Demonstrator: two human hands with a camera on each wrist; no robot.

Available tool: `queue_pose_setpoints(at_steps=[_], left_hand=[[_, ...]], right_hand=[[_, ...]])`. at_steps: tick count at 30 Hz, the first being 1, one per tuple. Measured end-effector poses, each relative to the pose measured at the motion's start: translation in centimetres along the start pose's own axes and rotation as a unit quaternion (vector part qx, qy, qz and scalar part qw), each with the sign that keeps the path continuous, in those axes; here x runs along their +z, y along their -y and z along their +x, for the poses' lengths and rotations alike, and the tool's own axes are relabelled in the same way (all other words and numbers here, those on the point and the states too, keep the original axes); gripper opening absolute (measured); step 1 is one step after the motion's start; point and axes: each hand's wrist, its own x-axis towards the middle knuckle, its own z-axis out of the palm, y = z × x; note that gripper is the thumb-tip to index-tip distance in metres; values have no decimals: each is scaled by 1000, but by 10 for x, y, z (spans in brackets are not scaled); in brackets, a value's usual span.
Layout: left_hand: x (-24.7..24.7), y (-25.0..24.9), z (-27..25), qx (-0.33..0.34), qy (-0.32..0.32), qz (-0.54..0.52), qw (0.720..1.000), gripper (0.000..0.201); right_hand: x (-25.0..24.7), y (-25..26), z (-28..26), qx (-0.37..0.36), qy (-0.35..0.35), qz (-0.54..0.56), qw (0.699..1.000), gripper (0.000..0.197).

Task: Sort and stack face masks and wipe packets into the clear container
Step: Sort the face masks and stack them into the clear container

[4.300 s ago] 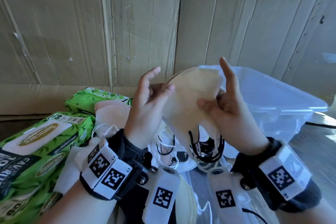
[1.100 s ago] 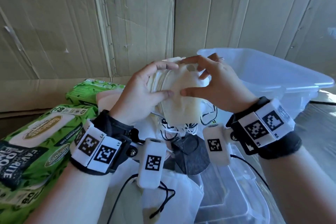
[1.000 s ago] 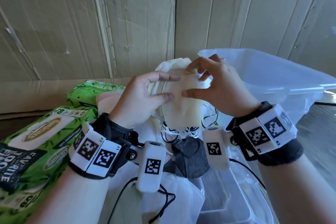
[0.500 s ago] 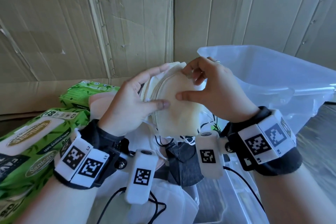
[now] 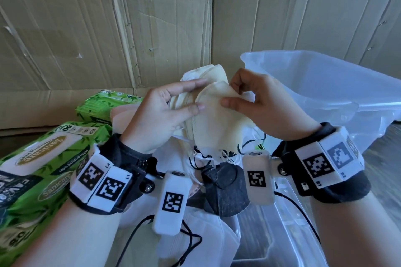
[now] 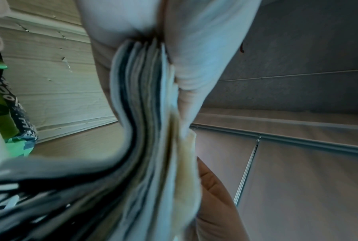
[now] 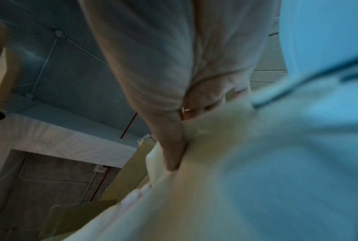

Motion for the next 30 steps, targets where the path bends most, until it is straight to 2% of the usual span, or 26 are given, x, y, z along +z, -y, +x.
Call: queue_pose_setpoints(at_steps=[4,7,9,11,14,16,20,22,24,27,30], left_hand=[[1,-3,0,-21,-13,-46,999,27],[1,-2,-1,-28,-23,-37,999,38],[3,-1,-1,-25,-35,-12,999,45],[2,0,0,-18,-41,0,999,38],[-4,4,1,1,-42,-2,999,41],[-9,6,2,32,-43,54,997,43],[-16,14,4,44,-56,154,986,41],[-17,17,4,36,-66,181,981,40],[-17,18,5,29,-75,190,978,41],[-17,13,4,10,-79,169,982,38],[-12,6,2,9,-57,140,989,26]], right_hand=[[-4,-2,1,26,-10,59,998,22],[-3,3,0,32,-6,125,992,23],[0,5,0,30,10,120,992,25],[2,3,-1,26,18,86,996,25],[-7,-7,-1,75,24,66,995,18],[-14,-13,0,111,-27,54,992,31],[-20,-15,1,99,-220,25,970,41],[-20,-13,1,80,-270,15,959,43],[-21,-7,1,63,-289,22,955,44],[-16,2,0,52,-254,70,963,42],[-4,8,-1,48,-143,158,976,39]])
